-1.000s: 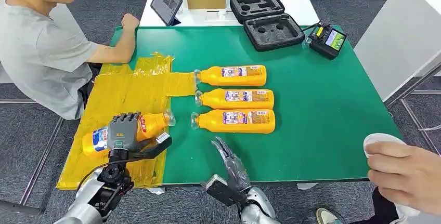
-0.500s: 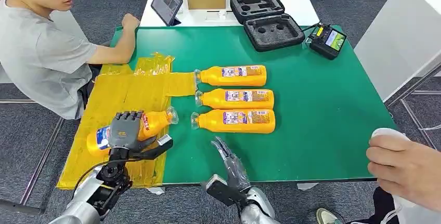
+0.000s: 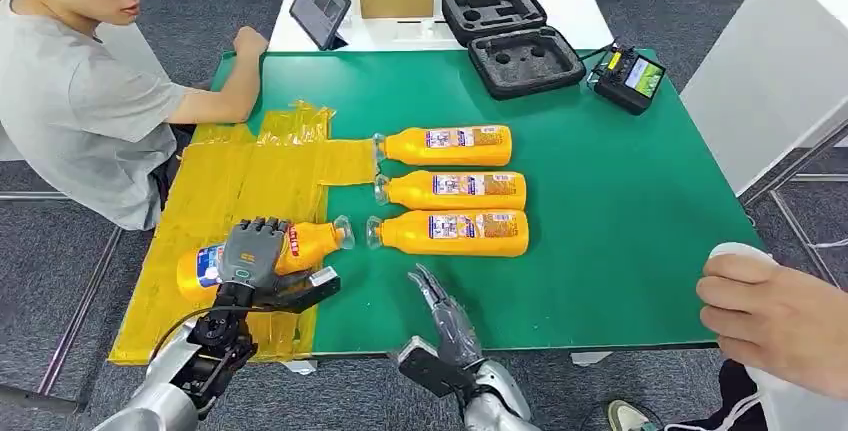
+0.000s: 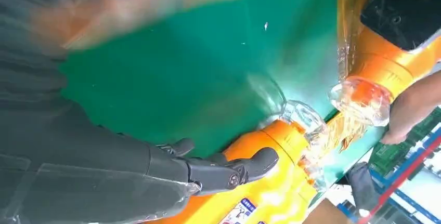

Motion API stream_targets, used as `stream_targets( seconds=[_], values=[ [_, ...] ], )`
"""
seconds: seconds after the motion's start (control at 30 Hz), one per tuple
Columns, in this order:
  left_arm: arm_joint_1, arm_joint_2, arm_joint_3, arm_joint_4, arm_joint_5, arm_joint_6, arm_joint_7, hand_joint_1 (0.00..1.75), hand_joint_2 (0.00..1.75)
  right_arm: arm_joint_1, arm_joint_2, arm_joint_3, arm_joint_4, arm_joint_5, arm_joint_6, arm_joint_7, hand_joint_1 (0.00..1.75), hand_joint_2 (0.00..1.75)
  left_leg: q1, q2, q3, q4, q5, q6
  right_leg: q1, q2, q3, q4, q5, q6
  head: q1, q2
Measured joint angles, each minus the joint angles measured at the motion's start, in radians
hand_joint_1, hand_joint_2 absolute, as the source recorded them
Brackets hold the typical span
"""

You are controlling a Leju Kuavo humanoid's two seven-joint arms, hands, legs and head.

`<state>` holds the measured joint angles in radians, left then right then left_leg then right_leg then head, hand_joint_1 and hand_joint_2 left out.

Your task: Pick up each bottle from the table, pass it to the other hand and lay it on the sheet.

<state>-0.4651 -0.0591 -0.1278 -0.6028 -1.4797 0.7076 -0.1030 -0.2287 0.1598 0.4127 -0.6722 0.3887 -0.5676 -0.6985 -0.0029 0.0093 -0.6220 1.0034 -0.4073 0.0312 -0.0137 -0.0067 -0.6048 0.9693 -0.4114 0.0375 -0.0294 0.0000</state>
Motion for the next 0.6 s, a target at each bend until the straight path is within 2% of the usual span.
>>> stream_targets(
  seconds=[0.1, 0.13, 0.17, 0.2, 0.6],
  values=[
    [-0.004, -0.003, 0.008, 0.007, -0.005, 0.000, -0.001, 1.62, 0.00, 0.000, -0.001, 0.002, 0.000, 0.000, 0.000, 0.000, 0.00, 1.75, 0.000, 0.000, 0.000, 0.000, 0.000, 0.000, 0.000, 0.000, 0.000, 0.000, 0.000, 0.000, 0.000, 0.000],
    [-0.005, -0.003, 0.010, 0.009, -0.008, 0.000, -0.001, 1.66, 0.00, -0.001, -0.001, 0.002, 0.000, 0.000, 0.000, 0.000, 0.00, 1.75, 0.000, 0.000, 0.000, 0.000, 0.000, 0.000, 0.000, 0.000, 0.000, 0.000, 0.000, 0.000, 0.000, 0.000],
    [-0.007, -0.004, 0.012, 0.012, -0.009, 0.000, -0.001, 1.57, 0.00, -0.001, -0.002, 0.003, 0.001, -0.001, 0.000, 0.000, 0.00, 1.75, 0.000, 0.000, 0.000, 0.000, 0.000, 0.000, 0.000, 0.000, 0.000, 0.000, 0.000, 0.000, 0.000, 0.000],
    [-0.009, -0.006, 0.013, 0.015, -0.010, 0.000, -0.001, 1.55, 0.00, -0.002, -0.003, 0.003, 0.001, -0.003, 0.000, 0.000, 0.00, 1.75, 0.000, 0.000, 0.000, 0.000, 0.000, 0.000, 0.000, 0.000, 0.000, 0.000, 0.000, 0.000, 0.000, 0.000],
    [-0.014, -0.010, 0.026, 0.026, -0.015, 0.000, -0.001, 1.55, 0.00, -0.005, -0.008, 0.003, 0.006, -0.011, 0.000, 0.000, 0.00, 1.75, 0.000, 0.000, 0.001, 0.000, 0.000, 0.000, 0.000, 0.000, 0.001, 0.000, 0.000, 0.000, 0.000, 0.000]
  ],
)
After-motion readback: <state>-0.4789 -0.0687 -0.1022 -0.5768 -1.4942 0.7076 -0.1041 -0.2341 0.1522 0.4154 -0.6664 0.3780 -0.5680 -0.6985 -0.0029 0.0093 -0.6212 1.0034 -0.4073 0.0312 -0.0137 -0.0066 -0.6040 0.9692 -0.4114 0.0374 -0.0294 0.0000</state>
